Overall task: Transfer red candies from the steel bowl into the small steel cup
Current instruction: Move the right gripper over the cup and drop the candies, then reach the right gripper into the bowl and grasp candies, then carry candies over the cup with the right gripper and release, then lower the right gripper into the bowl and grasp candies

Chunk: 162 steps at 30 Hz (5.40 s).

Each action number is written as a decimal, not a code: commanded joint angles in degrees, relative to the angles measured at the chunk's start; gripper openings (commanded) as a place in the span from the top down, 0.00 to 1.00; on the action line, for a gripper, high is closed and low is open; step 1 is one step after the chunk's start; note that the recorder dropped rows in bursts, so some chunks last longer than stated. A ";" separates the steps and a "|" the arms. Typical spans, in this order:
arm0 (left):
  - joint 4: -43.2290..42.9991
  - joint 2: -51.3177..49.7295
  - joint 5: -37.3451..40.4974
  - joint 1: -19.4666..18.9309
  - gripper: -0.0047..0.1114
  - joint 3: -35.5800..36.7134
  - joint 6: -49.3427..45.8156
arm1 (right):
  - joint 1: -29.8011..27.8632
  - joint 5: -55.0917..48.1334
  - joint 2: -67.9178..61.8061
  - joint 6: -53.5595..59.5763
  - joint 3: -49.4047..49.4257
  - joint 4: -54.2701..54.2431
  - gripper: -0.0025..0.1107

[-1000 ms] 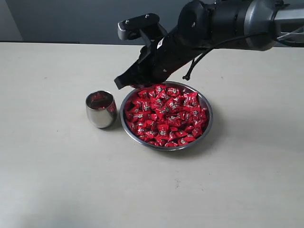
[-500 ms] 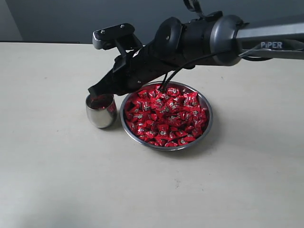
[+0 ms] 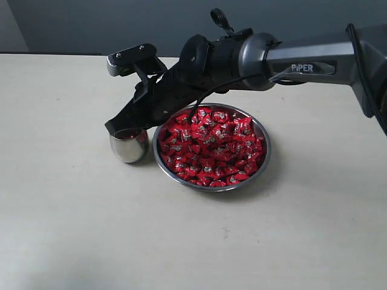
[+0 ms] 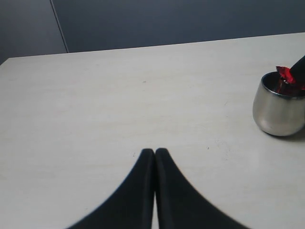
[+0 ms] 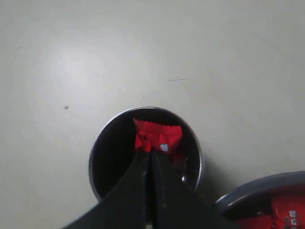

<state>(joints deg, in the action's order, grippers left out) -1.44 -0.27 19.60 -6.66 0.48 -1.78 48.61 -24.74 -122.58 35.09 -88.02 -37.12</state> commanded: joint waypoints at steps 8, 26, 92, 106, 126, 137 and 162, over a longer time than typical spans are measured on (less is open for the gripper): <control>-0.11 0.27 -0.31 0.46 0.96 -0.48 0.09 | 0.00 -0.36 0.08 0.32 -0.40 2.21 0.63; -0.11 0.27 -0.31 0.46 0.96 -0.48 0.09 | -5.25 -12.05 9.79 -12.90 -0.16 18.92 0.60; -0.11 0.27 -0.31 0.46 0.96 -0.48 0.09 | 2.22 0.32 5.30 -6.12 0.89 6.83 0.98; -0.11 0.27 -0.31 0.46 0.96 -0.48 0.09 | 1.86 -0.48 2.09 -6.54 -1.07 9.65 0.94; -0.11 0.27 -0.31 0.46 0.96 -0.48 0.09 | -4.23 -12.61 8.19 -13.72 -1.07 17.97 0.63; -0.11 0.27 -0.31 0.46 0.96 -0.48 0.09 | -7.47 -10.77 8.05 -19.22 3.16 24.34 0.63; -0.11 0.27 -0.31 0.46 0.96 -0.48 0.09 | -7.27 0.15 -0.18 -19.32 7.06 17.71 0.63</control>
<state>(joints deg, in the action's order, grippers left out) -1.44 -0.27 19.60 -6.66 0.48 -1.78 41.43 -26.56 -122.20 15.69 -81.18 -18.55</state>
